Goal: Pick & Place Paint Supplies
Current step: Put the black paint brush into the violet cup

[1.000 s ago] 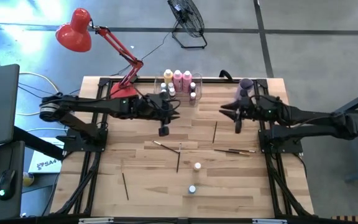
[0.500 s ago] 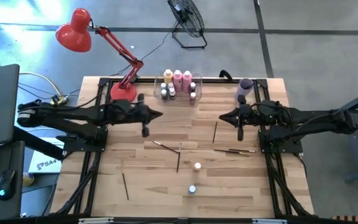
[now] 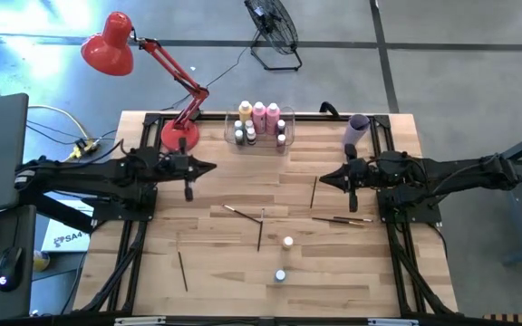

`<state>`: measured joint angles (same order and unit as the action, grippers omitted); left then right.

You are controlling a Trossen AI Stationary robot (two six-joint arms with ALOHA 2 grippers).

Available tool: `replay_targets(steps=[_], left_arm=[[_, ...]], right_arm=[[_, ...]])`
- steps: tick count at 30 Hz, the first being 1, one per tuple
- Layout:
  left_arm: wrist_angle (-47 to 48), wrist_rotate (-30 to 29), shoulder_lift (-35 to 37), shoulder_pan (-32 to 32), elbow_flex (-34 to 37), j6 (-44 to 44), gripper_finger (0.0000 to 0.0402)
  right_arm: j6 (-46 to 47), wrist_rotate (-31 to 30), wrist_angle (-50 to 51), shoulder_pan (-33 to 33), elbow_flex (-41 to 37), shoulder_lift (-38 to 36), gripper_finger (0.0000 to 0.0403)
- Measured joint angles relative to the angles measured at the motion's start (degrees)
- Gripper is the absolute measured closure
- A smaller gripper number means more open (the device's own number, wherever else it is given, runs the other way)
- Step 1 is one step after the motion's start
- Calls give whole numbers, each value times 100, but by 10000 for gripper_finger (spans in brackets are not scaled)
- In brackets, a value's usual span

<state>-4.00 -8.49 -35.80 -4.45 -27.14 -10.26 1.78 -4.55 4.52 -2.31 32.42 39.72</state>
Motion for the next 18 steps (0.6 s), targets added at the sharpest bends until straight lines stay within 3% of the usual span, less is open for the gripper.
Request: replay_targets(steps=[5,18], left_arm=[[343,0,230,-2,0,18,398],[591,-3,194,-2,0,20,398]], right_arm=[[-12,-64,2,3,0,0,399],[297,-1106,2,5,0,31,400]])
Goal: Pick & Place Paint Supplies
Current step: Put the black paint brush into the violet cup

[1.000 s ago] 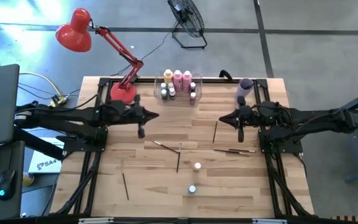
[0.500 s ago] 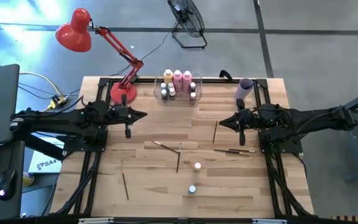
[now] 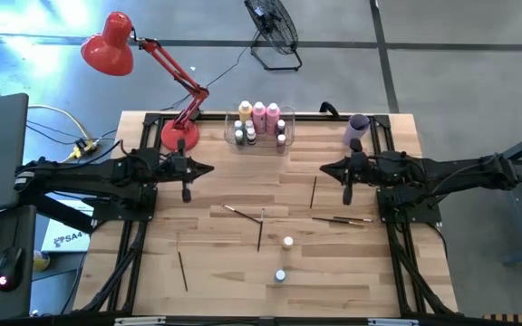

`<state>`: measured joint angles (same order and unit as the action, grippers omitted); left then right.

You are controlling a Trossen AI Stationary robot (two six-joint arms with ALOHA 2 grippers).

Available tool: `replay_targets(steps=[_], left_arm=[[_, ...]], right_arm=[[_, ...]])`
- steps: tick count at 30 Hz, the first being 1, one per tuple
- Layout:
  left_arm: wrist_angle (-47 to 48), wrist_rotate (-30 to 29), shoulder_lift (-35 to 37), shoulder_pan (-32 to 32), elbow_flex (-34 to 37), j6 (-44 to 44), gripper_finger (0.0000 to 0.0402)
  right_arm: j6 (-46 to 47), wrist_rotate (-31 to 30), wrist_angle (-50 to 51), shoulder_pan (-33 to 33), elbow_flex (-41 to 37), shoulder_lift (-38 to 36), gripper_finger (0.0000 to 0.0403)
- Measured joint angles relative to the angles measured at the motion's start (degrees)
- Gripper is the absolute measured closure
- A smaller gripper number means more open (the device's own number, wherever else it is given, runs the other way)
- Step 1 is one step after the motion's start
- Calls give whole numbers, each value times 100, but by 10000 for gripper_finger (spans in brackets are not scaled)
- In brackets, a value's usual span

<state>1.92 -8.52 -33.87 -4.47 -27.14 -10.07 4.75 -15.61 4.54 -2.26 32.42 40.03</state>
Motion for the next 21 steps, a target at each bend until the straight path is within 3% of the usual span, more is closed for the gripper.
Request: replay_targets(steps=[10,16,21], left_arm=[[0,-4,-2,0,0,-17,398],[-1,-22,-2,0,0,-39,398],[-5,-25,-2,0,0,-214,398]], right_arm=[[42,58,189,0,0,169,400],[789,-370,915,0,0,166,400],[1544,-388,1425,0,0,193,400]])
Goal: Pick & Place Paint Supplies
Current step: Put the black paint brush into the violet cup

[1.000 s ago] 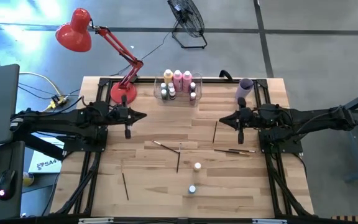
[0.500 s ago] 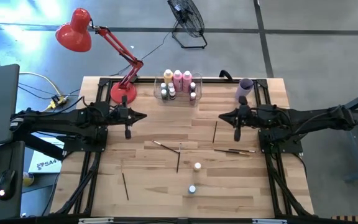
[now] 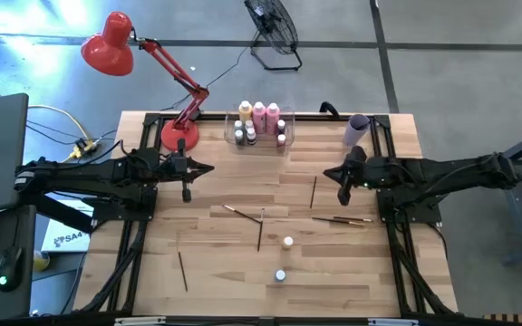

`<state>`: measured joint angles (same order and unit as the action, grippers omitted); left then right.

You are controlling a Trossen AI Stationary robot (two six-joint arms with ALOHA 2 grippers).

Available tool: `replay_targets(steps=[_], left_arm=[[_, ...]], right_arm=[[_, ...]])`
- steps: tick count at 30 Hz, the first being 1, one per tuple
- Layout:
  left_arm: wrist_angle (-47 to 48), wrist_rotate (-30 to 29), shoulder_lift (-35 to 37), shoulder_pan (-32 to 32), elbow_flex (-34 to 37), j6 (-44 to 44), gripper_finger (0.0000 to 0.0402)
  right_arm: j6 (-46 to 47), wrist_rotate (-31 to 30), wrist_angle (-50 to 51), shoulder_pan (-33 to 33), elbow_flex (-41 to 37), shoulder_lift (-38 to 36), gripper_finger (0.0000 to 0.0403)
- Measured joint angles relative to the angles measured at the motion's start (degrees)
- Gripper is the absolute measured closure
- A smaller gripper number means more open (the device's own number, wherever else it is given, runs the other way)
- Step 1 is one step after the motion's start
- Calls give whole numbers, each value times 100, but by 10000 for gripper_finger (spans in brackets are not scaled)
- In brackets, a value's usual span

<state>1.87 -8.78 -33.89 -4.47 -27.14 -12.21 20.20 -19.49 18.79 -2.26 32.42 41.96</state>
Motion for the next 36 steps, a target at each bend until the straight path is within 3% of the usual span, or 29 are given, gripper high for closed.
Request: replay_targets(steps=[10,15,24,36], left_arm=[[-22,4,0,0,-2,31,398],[-61,9,0,0,-4,46,398],[-55,31,0,0,-4,55,398],[-42,28,0,0,-4,55,398]], right_arm=[[1290,544,2674,0,978,989,400],[1351,1339,3526,0,1189,1659,400],[2615,2584,4591,-344,1191,2557,400],[3102,2302,4542,-1451,1191,3323,400]])
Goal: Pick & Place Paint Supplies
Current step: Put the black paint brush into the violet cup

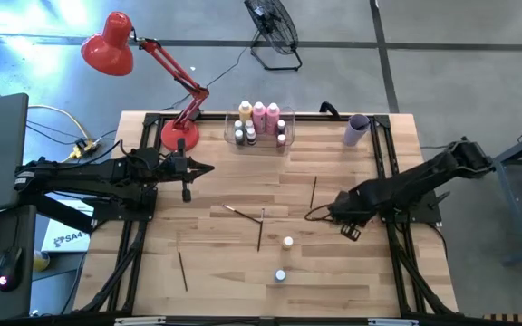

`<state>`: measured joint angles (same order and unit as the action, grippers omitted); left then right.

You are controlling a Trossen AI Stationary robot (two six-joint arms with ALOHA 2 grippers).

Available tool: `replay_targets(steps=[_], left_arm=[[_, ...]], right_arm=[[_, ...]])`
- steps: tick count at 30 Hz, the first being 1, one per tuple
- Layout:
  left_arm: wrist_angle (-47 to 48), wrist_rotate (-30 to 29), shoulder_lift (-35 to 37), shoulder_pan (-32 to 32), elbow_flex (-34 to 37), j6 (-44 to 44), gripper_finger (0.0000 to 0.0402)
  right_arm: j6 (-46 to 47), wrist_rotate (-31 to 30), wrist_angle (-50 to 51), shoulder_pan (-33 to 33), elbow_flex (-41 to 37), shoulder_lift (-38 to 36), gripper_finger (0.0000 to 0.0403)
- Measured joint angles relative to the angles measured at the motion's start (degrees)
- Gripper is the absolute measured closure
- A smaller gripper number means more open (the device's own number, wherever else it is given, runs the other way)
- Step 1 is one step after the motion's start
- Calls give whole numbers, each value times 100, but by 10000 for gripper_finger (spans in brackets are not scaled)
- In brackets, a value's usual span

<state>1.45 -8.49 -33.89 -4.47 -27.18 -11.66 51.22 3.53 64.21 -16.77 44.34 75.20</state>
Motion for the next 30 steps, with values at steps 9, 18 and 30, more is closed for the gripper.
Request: replay_targets(steps=[9,18,30], left_arm=[[14,-2,0,0,-1,0,398],[291,-4,-2,0,-2,-2,398],[345,-7,-2,0,-2,-1,398]], right_arm=[[209,-179,-73,-340,0,344,400],[271,-358,-236,-558,0,642,369],[539,-287,-398,-652,-239,1099,297]])
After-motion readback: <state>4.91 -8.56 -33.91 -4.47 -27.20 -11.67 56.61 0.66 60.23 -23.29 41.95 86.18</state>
